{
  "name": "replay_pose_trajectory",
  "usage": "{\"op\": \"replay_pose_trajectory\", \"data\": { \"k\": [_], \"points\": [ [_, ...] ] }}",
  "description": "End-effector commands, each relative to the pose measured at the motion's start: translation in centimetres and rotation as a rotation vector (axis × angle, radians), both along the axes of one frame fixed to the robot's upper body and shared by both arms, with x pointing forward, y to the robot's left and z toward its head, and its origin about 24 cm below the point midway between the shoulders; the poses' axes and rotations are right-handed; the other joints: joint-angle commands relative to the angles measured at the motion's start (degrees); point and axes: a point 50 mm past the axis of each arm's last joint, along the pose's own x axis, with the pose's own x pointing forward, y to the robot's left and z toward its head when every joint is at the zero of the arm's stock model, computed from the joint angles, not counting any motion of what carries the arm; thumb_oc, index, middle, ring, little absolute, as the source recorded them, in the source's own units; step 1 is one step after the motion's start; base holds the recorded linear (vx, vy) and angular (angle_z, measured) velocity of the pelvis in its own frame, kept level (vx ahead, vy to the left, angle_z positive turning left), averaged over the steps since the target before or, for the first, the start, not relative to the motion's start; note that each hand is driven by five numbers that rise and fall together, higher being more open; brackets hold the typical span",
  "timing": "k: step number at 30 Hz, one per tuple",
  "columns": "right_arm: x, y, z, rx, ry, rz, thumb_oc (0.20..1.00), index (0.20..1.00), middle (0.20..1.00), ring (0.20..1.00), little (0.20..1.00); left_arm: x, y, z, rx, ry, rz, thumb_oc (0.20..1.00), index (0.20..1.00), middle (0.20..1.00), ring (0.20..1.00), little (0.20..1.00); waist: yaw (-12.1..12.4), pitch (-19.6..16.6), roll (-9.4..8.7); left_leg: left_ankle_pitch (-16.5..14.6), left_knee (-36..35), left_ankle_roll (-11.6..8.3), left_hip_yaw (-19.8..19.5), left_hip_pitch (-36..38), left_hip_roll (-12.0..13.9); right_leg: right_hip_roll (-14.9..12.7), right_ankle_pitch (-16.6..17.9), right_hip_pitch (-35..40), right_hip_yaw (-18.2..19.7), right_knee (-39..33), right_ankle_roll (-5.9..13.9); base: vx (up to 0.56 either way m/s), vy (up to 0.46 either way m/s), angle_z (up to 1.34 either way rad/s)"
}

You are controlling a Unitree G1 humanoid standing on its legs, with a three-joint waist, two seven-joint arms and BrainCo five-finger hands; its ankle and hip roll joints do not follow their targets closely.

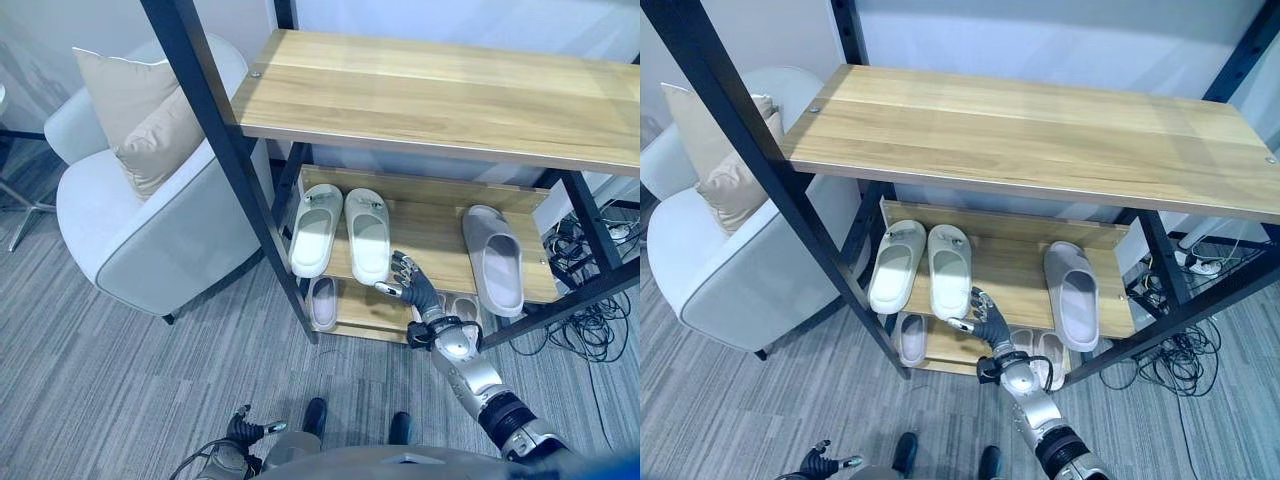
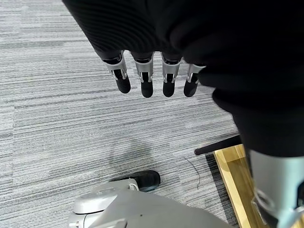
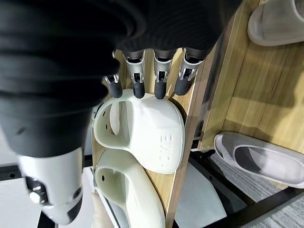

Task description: Arrange the slippers neatly on the shoe rack.

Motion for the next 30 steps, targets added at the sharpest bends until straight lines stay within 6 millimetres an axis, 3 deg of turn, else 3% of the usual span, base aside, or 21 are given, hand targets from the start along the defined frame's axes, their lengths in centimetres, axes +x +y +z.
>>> {"op": "replay_pose_trajectory", "data": {
  "k": [1,11,21,23,25,27,28,30],
  "points": [
    [0.6,2.7,1.8,0.022,-0.072,0.127,1.0,1.0,1.0,1.0,1.0,1.3,-2.3,-0.3,-0.039,-0.001,-0.061,1.0,1.0,1.0,1.0,1.0,1.9,3.0,-0.81,-4.3,0.6,-0.79,3.0,0.3,0.0,-4.4,-4.1,3.8,-0.4,0.6,5.26,0.0,0.0,0.0],
    [1.3,4.2,2.8,0.025,-0.113,0.18,1.0,1.0,1.0,1.0,1.0,1.6,-2.6,-0.2,-0.041,-0.005,-0.078,1.0,1.0,1.0,1.0,1.0,2.8,3.0,-0.89,-4.1,0.6,-0.83,2.5,0.1,-0.2,-4.5,-4.1,4.0,-0.9,0.6,5.23,0.0,0.0,0.0],
    [1.9,2.5,3.4,-0.028,-0.16,0.107,1.0,1.0,1.0,1.0,1.0,1.3,-2.9,-0.3,-0.045,0.011,-0.111,1.0,1.0,1.0,1.0,1.0,2.6,2.4,-0.41,-4.4,0.6,-0.75,2.5,0.6,-0.4,-4.7,-4.3,4.5,-1.3,0.6,5.3,0.01,0.001,0.02],
    [2.3,-0.1,6.0,-0.208,-0.38,0.003,1.0,1.0,1.0,1.0,1.0,1.6,-3.3,-0.3,-0.029,-0.011,-0.127,1.0,1.0,1.0,1.0,1.0,1.7,2.4,-0.1,-4.6,0.6,-0.68,2.7,0.9,-0.3,-4.7,-4.5,4.6,-1.2,0.6,5.46,0.01,-0.004,0.02],
    [2.8,-1.3,7.4,-0.241,-0.462,-0.067,1.0,1.0,1.0,1.0,1.0,1.8,-3.9,-0.2,-0.022,-0.021,-0.202,1.0,1.0,1.0,1.0,1.0,1.6,2.5,0.23,-4.7,0.6,-0.66,2.8,1.1,-0.3,-4.6,-4.6,4.8,-1.1,0.6,5.55,0.0,0.0,0.0],
    [3.2,-3.5,10.9,-0.37,-0.654,-0.145,1.0,1.0,1.0,1.0,1.0,1.1,-3.8,-0.4,-0.032,-0.001,-0.196,1.0,1.0,1.0,1.0,1.0,1.5,2.2,0.47,-4.9,0.6,-0.64,3.0,1.5,-0.1,-4.5,-4.7,4.9,-0.9,0.6,5.52,0.02,-0.013,0.0],
    [3.2,-4.2,11.4,-0.404,-0.68,-0.172,1.0,1.0,1.0,1.0,1.0,1.1,-3.8,-0.4,-0.038,-0.003,-0.189,1.0,1.0,1.0,1.0,1.0,1.5,2.1,0.55,-4.9,0.6,-0.63,3.0,1.6,-0.1,-4.5,-4.7,5.0,-0.9,0.6,5.49,0.04,-0.033,0.01],
    [2.9,-8.1,12.7,-0.607,-0.749,-0.286,1.0,1.0,1.0,1.0,1.0,0.9,-3.7,-0.4,-0.047,0.001,-0.189,1.0,1.0,1.0,1.0,1.0,1.0,1.6,0.5,-5.1,0.6,-0.66,2.8,2.0,0.0,-4.3,-4.9,5.4,-1.1,0.6,5.43,0.05,-0.042,0.02]
  ]
}}
